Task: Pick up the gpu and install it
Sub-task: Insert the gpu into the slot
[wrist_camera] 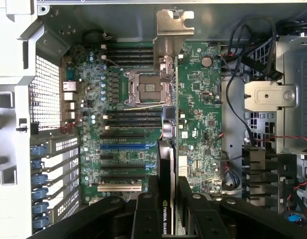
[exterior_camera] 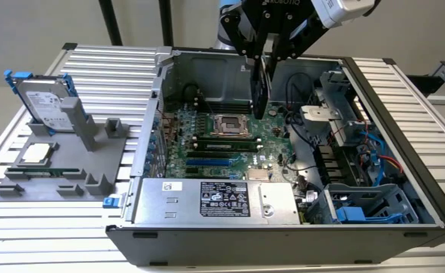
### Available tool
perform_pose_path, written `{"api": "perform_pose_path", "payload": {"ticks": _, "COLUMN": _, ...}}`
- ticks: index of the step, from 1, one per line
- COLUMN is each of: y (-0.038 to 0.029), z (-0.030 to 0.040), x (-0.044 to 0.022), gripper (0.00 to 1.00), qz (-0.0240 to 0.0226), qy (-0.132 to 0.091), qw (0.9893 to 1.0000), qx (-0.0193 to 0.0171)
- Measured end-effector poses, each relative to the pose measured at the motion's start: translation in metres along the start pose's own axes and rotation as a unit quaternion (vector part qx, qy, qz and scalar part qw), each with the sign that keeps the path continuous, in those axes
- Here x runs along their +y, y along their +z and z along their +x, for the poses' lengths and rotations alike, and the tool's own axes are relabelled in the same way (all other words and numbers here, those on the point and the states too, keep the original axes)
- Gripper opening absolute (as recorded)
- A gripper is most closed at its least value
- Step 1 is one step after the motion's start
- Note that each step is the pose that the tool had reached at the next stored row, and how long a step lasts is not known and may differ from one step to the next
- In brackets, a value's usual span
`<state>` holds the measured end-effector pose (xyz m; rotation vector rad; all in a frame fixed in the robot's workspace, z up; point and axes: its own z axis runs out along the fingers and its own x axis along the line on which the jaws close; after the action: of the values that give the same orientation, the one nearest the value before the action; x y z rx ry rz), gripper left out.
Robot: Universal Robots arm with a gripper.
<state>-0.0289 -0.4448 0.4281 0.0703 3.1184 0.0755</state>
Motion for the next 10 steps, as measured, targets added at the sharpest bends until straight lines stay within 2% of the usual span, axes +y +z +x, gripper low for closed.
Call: {"api": "perform_pose_path", "payload": {"ticks": 10, "y": 0.0, "z": 0.0, "x": 0.0, "gripper": 0.0, "qz": 0.0, "qy": 0.0, "qw": 1.0, "qx": 0.0001}}
